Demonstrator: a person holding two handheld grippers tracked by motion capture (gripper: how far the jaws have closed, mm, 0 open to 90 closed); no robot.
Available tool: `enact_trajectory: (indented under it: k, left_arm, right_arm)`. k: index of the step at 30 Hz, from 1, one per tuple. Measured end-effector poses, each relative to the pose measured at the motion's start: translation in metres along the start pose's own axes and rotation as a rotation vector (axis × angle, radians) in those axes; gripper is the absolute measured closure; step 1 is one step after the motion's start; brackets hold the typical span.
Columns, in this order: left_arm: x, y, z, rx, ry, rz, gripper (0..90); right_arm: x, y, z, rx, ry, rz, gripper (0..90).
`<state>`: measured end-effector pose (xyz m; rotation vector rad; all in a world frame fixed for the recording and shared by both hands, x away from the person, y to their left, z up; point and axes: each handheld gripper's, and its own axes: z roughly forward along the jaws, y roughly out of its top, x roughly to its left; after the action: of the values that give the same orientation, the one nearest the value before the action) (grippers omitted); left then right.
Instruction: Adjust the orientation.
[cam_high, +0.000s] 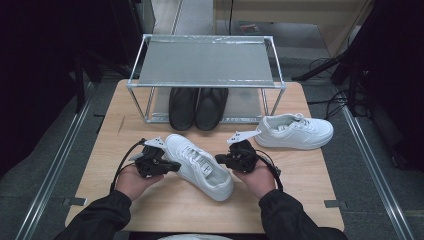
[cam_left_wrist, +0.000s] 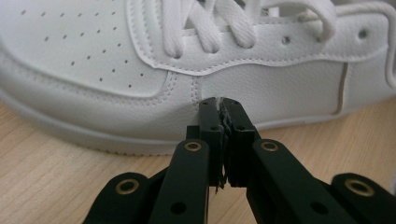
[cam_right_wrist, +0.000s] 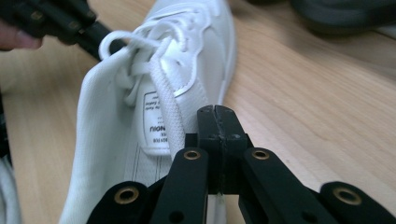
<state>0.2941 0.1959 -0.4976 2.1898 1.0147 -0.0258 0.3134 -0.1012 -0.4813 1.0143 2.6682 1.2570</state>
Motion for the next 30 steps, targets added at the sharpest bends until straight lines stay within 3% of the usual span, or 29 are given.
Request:
enact_trajectory:
  k: [7,14,21,24,30]
  left_arm:
    - [0.007,0.002,-0.001,0.01,-0.028,-0.032,89.4]
    - [0.011,0.005,-0.001,0.015,-0.031,-0.033,88.1]
    - [0.015,0.008,0.0,0.024,-0.041,-0.022,88.4]
    - [0.018,0.01,-0.001,0.012,-0.053,-0.04,88.7]
    - [0.021,0.012,0.0,0.014,-0.065,-0.039,88.5]
  right_arm:
    - [0.011,-0.004,0.0,0.018,0.03,-0.021,90.0]
    - [0.016,-0.009,0.001,-0.001,0.049,0.019,90.0]
    - [0.025,-0.012,0.001,0.005,0.056,0.014,90.0]
    - [0.028,-0.013,0.0,0.008,0.062,0.015,90.0]
    - [0.035,-0.015,0.001,0.008,0.055,0.009,90.0]
